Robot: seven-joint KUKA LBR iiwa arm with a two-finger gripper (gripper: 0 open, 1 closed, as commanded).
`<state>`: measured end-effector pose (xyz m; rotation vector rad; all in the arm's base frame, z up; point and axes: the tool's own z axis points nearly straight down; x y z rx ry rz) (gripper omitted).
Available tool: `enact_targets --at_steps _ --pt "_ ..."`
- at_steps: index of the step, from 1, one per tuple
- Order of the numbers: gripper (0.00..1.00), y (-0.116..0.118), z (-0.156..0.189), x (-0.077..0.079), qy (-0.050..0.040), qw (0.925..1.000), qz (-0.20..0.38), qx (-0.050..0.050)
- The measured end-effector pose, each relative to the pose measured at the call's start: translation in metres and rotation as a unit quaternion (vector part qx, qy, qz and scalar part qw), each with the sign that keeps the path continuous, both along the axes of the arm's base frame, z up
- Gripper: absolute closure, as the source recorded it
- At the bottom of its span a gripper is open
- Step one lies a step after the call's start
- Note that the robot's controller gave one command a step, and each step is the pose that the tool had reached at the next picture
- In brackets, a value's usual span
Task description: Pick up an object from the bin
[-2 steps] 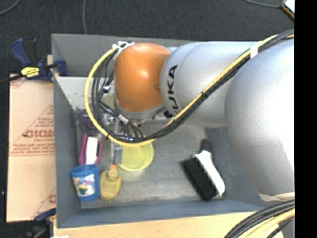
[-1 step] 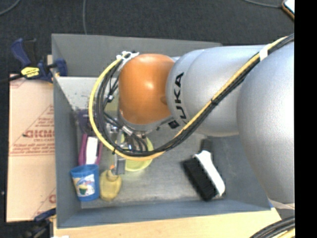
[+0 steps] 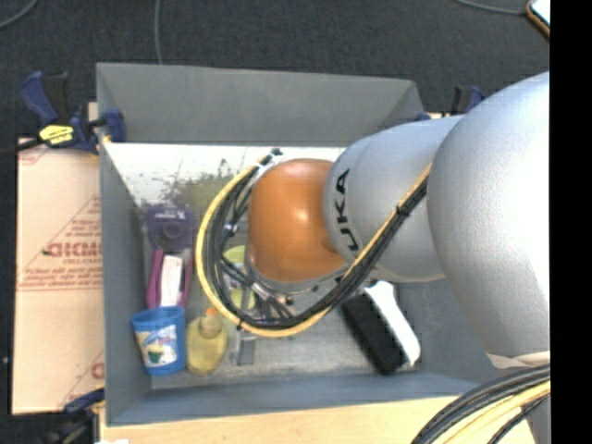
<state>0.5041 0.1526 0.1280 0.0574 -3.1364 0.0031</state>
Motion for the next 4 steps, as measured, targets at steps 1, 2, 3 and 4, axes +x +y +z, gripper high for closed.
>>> enact_targets --at_steps 1,2,3,4 --pt "0.00 0.013 0.035 0.011 -0.0155 0.9998 0.014 0.005" --pt "0.00 0.037 -0.022 -0.030 0.0002 0.9997 -0.022 0.001" --pt "0.00 -0.031 0.069 -0.004 -0.0107 0.9964 -0.085 0.004" --pt "0.00 0.037 -0.023 -0.012 -0.0060 0.9981 -0.061 0.003"
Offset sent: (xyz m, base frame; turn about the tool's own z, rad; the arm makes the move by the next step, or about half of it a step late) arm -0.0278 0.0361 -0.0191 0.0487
